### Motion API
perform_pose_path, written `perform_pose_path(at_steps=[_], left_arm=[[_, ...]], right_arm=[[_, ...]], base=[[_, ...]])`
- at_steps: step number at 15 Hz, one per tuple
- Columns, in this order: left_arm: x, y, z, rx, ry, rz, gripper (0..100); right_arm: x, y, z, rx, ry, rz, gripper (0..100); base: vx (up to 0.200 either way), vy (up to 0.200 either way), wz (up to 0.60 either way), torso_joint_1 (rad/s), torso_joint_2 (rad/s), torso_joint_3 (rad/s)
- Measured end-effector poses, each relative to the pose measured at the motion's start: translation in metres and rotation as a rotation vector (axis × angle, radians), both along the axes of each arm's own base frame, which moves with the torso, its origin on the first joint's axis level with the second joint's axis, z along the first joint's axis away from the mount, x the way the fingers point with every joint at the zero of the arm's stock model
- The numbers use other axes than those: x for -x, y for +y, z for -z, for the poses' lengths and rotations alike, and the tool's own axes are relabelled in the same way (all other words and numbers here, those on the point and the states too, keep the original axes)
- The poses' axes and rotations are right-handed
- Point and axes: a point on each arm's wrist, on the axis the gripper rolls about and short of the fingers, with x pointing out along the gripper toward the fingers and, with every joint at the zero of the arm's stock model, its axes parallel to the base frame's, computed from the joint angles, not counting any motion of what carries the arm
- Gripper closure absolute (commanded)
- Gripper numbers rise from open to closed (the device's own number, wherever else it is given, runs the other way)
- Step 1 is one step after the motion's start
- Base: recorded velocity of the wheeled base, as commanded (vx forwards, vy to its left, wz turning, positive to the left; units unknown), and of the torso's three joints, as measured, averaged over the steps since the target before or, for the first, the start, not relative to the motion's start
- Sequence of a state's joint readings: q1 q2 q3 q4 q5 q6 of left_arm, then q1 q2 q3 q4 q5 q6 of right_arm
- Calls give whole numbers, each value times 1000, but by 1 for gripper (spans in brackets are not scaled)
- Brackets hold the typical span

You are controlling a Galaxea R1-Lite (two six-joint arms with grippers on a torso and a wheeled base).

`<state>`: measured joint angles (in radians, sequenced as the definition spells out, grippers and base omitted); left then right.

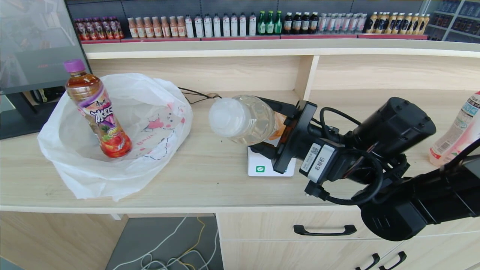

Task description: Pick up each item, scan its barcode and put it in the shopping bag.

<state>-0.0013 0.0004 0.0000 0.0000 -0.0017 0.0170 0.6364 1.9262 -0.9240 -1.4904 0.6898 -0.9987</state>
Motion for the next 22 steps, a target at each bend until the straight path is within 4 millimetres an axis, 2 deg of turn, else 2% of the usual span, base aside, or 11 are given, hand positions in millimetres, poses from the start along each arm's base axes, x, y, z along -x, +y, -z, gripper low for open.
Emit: perform_pose_path(at_steps=[13, 18, 22], left_arm=[[0, 0, 0, 0, 0, -1, 0], [0, 0, 0, 0, 1, 0, 0], [0, 0, 0, -1, 0, 0, 0]], right_arm=[[3, 3, 0, -18, 12, 9, 100], [17, 13, -11, -182, 129, 75, 100], [31, 25, -20, -358, 335, 139, 100]], base=[[0, 0, 0, 0, 0, 0], [0, 0, 0, 0, 0, 0], [0, 0, 0, 0, 0, 0]])
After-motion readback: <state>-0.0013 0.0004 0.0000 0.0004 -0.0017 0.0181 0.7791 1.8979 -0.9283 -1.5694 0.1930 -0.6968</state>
